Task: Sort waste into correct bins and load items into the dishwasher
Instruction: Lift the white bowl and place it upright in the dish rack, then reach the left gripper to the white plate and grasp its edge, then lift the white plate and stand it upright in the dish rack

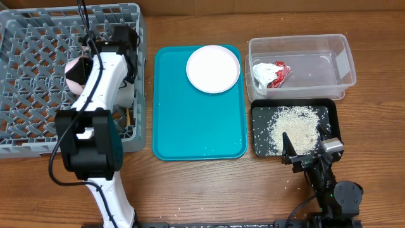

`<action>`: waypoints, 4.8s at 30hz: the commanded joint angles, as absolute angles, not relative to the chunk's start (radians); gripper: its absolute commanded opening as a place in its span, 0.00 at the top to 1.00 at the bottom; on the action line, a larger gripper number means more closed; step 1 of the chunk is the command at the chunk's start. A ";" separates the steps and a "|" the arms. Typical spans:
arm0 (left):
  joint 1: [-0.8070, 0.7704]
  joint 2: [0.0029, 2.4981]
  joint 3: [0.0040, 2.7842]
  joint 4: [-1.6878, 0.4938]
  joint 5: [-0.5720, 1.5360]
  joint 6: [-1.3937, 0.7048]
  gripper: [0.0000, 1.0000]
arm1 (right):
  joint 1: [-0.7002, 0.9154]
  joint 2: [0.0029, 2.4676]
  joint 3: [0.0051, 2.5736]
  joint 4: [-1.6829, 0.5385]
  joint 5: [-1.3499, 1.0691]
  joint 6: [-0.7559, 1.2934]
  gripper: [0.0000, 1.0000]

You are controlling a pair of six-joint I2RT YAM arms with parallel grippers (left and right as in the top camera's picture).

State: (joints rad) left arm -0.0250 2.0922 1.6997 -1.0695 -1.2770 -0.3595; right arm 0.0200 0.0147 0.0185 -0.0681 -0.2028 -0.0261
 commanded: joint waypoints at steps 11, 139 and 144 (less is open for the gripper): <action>-0.088 2.144 1.697 -1.108 -1.306 -0.302 0.96 | 0.017 0.003 0.008 -0.061 -0.200 -0.022 0.00; -0.005 2.000 1.809 -1.052 -1.185 -0.022 0.64 | 0.017 0.003 0.008 -0.061 -0.200 -0.022 0.00; -0.131 1.983 1.809 -1.069 -1.130 -0.022 0.39 | 0.017 0.003 0.008 -0.061 -0.200 -0.022 0.00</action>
State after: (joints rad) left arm -0.0498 2.0140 1.8122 -1.0584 -1.1767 -0.0265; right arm 0.0200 0.0147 0.0185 -0.0681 -0.2028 -0.0265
